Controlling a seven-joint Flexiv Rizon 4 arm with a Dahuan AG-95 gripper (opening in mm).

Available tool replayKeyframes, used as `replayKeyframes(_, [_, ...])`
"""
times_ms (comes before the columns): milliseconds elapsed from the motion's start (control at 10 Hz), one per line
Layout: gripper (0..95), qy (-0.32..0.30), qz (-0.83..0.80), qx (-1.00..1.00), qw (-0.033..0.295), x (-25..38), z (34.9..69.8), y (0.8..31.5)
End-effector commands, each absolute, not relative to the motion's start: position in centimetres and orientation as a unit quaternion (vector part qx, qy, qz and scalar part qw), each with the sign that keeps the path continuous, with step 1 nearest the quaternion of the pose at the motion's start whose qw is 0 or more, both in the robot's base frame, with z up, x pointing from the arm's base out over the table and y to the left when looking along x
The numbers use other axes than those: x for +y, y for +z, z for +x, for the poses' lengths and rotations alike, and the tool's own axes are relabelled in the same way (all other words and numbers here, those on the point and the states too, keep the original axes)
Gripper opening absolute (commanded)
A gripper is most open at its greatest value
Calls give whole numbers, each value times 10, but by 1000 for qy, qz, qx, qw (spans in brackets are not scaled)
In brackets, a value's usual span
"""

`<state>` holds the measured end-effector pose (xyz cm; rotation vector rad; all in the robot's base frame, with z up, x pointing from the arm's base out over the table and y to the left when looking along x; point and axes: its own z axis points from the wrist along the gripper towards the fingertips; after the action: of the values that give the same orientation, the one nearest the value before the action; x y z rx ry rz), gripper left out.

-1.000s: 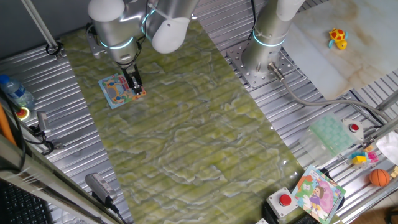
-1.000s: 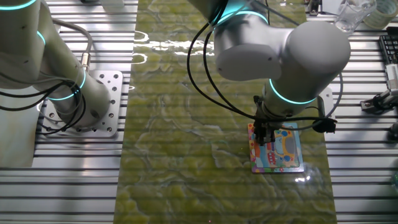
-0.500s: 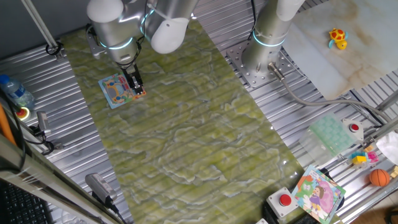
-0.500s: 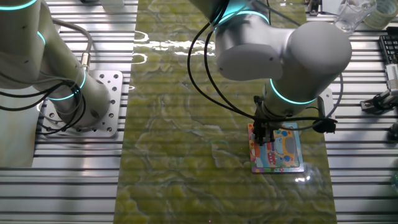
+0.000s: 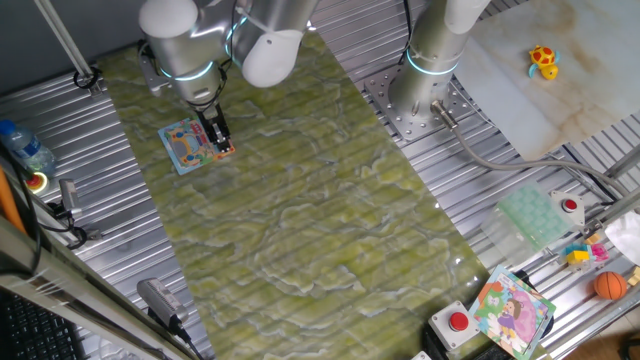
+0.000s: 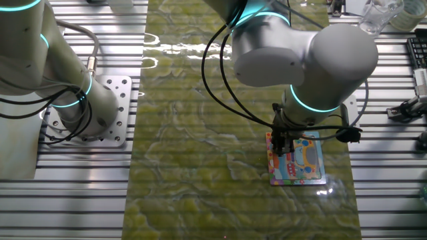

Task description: Assemble one piece of a puzzle

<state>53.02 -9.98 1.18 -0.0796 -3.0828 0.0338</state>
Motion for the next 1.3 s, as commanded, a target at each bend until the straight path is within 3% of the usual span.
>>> replayKeyframes(100, [0, 12, -26, -999, 29, -101, 532, 12])
replayKeyframes(1100, [0, 8, -19, -999, 29, -101, 534, 11])
replayKeyframes(1300, [380, 9, -14, -999, 27, -101, 534, 11])
